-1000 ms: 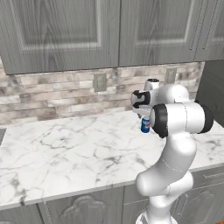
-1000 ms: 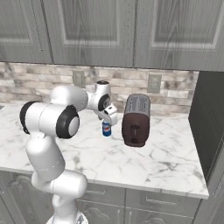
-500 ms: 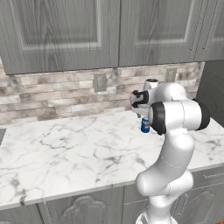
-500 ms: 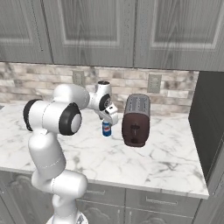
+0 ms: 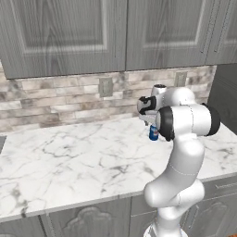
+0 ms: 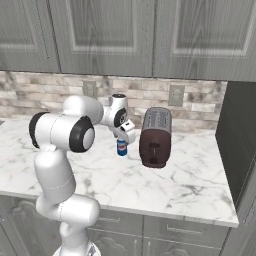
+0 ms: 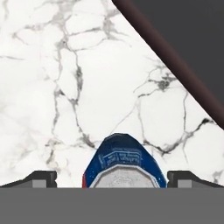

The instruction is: Move the drinks to the dining counter.

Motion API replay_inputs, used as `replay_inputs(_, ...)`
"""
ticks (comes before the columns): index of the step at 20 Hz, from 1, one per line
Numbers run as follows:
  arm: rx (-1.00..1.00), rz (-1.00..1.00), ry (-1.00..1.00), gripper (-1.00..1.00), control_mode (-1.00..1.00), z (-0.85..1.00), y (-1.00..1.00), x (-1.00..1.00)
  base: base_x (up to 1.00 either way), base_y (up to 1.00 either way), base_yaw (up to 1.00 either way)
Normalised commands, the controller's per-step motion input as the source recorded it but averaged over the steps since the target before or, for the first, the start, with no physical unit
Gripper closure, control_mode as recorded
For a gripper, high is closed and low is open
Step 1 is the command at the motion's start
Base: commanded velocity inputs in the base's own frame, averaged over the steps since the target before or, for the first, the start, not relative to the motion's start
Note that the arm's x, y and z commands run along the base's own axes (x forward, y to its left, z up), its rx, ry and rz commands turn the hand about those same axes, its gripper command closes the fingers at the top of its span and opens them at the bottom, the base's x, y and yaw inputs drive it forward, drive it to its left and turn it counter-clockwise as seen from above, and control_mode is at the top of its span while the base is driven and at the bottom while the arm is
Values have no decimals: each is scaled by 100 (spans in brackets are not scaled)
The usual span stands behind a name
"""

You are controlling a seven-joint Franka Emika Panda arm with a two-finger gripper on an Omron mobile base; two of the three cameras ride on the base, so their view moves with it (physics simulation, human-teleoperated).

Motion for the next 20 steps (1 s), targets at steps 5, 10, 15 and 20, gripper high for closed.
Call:
replay_inputs(5,0,0,3,-100,-100,-9,0,0,0,0,0)
replay_inputs(10,0,0,4,-100,-100,-8,0,0,0,0,0)
replay_inputs(15,0,0,4,100,-100,-6,0,0,0,0,0)
replay_inputs(20,0,0,0,100,-100,0,0,0,0,0,0)
